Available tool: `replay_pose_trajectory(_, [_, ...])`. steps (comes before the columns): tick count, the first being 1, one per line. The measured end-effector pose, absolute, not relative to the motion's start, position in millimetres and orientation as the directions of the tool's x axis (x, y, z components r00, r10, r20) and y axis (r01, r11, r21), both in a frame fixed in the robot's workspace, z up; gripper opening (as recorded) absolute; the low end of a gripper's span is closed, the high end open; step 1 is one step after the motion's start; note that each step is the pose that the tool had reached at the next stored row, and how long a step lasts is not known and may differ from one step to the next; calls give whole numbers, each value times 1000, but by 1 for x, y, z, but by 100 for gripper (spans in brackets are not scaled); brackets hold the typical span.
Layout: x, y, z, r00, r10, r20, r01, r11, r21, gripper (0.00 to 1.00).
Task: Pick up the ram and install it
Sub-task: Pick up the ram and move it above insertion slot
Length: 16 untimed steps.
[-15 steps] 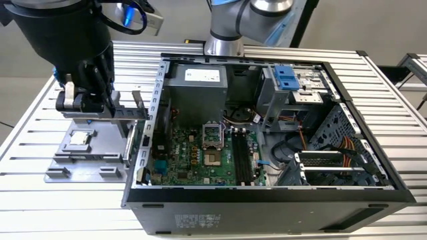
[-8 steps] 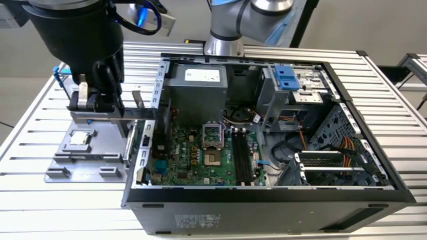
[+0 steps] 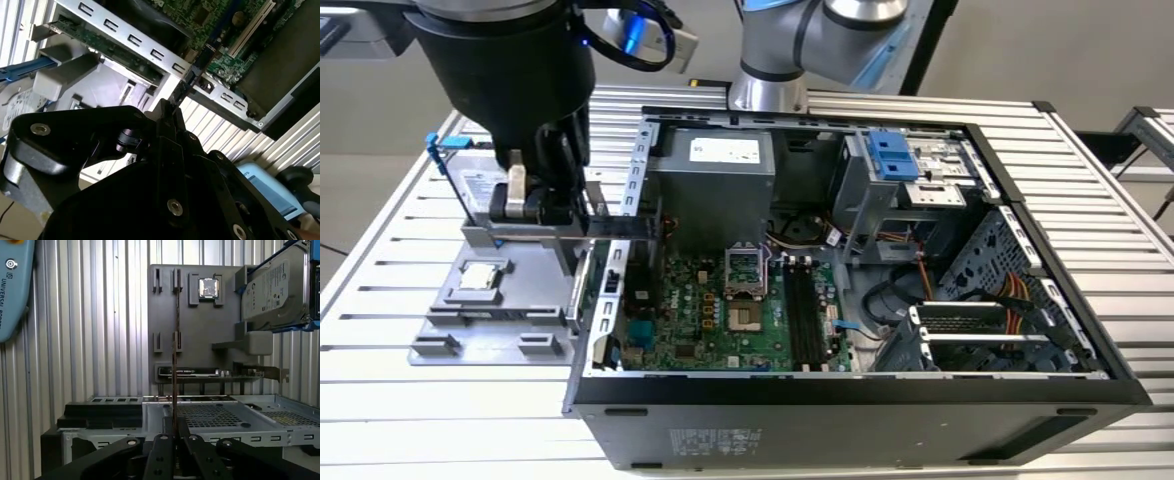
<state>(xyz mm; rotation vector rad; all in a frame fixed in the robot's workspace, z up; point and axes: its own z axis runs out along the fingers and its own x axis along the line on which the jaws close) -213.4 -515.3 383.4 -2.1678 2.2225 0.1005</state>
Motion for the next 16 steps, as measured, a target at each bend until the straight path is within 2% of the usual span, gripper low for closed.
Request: replay_pose_trajectory(16, [-185, -515, 383, -29, -997, -70, -999, 27, 22, 0])
